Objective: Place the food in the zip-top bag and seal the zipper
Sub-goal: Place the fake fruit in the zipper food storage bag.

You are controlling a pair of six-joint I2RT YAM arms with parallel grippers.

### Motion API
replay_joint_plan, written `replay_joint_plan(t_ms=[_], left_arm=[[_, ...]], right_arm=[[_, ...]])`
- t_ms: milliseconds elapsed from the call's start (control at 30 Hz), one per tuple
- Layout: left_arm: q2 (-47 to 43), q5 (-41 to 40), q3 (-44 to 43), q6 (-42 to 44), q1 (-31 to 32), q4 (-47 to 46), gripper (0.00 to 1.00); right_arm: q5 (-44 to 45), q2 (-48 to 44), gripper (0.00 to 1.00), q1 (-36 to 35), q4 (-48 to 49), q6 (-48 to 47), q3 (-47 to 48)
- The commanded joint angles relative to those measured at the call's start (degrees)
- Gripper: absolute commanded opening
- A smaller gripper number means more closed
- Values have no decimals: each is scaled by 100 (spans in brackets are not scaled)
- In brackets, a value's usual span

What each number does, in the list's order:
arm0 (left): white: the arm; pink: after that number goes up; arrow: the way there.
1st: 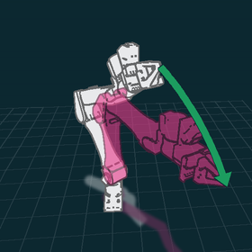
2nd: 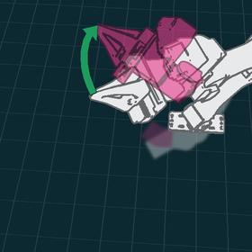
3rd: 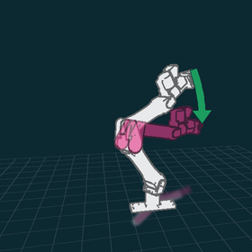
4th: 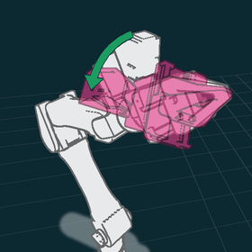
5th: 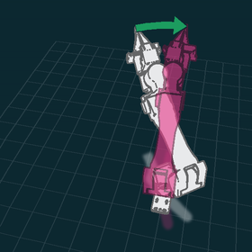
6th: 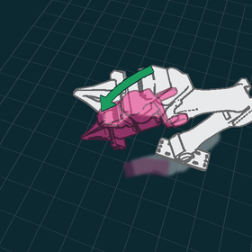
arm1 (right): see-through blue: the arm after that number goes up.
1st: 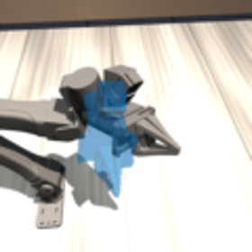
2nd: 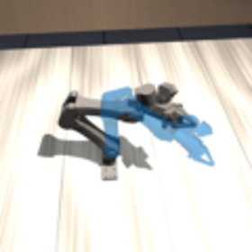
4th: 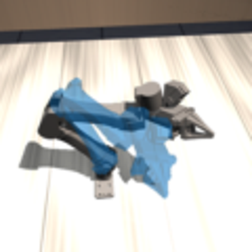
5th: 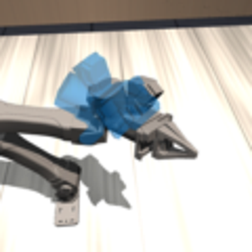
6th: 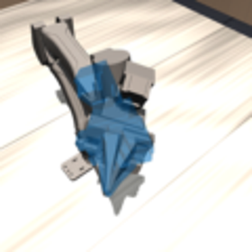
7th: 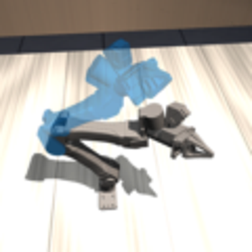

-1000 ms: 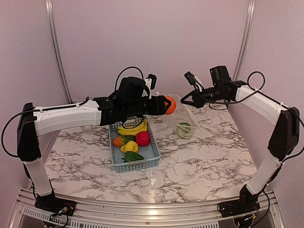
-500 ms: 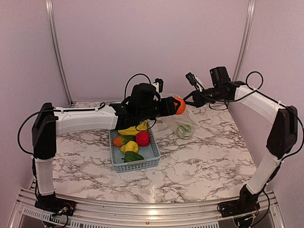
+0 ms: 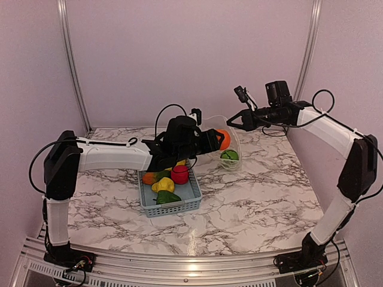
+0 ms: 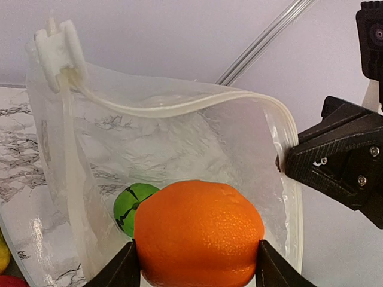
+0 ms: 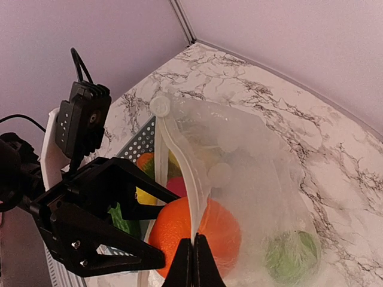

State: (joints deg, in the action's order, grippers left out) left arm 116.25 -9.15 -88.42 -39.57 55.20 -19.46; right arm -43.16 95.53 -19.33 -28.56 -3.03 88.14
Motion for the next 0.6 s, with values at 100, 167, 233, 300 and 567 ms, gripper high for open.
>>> replay_joint_plan(t_ms=[100, 167, 233, 300, 567], left_arm=[[670, -484, -1008, -163, 17, 282, 66], [834, -689, -1317, -205, 17, 470, 72], [932, -786, -1489, -226, 17, 585, 77], [946, -799, -1536, -225, 19, 579, 83], [374, -727, -995, -15, 26, 306, 91]], right_arm=[[-378, -104, 0, -48, 30, 92, -9], [-345, -120, 0, -53, 2, 83, 37], [-307, -122, 0, -53, -29, 79, 90], [-286, -117, 0, -45, -53, 91, 138], [-152, -65, 0, 57, -44, 101, 182]])
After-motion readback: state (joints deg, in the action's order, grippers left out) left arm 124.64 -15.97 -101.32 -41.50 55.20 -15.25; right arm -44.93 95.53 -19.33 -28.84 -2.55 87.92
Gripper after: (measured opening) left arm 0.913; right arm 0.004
